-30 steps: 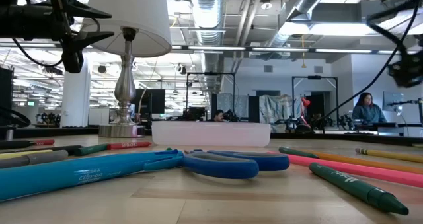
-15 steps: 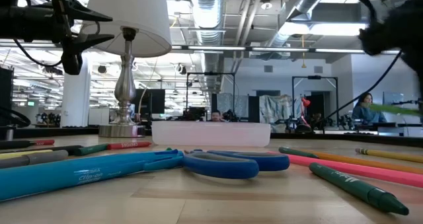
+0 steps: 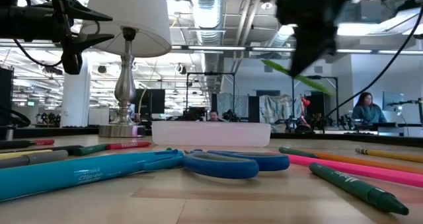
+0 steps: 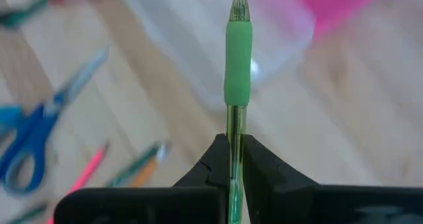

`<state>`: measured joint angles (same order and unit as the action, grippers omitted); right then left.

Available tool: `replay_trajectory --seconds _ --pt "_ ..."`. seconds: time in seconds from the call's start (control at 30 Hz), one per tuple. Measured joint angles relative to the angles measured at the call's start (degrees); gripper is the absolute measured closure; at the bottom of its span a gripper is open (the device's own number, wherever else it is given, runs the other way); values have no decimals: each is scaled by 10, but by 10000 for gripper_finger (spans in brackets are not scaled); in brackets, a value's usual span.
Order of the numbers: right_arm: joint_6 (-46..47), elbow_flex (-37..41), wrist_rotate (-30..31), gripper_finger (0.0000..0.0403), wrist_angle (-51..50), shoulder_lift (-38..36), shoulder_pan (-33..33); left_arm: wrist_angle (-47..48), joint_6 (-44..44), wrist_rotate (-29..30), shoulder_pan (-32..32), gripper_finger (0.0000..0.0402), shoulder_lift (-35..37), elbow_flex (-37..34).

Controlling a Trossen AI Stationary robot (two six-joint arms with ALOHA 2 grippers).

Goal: Pick & place school supplies into a supply box
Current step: Put the green pen into the supply box

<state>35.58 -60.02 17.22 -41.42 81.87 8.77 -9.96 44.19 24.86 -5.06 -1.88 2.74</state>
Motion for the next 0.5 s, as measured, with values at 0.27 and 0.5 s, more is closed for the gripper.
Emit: replay_trajectory --seconds 0.27,0.5 --pt "-173 -8 -44 397 153 0 -85 0 12 -1 0 248 0 0" --pt "-243 -9 -63 397 217 8 -119 2 21 -1 -1 248 0 0"
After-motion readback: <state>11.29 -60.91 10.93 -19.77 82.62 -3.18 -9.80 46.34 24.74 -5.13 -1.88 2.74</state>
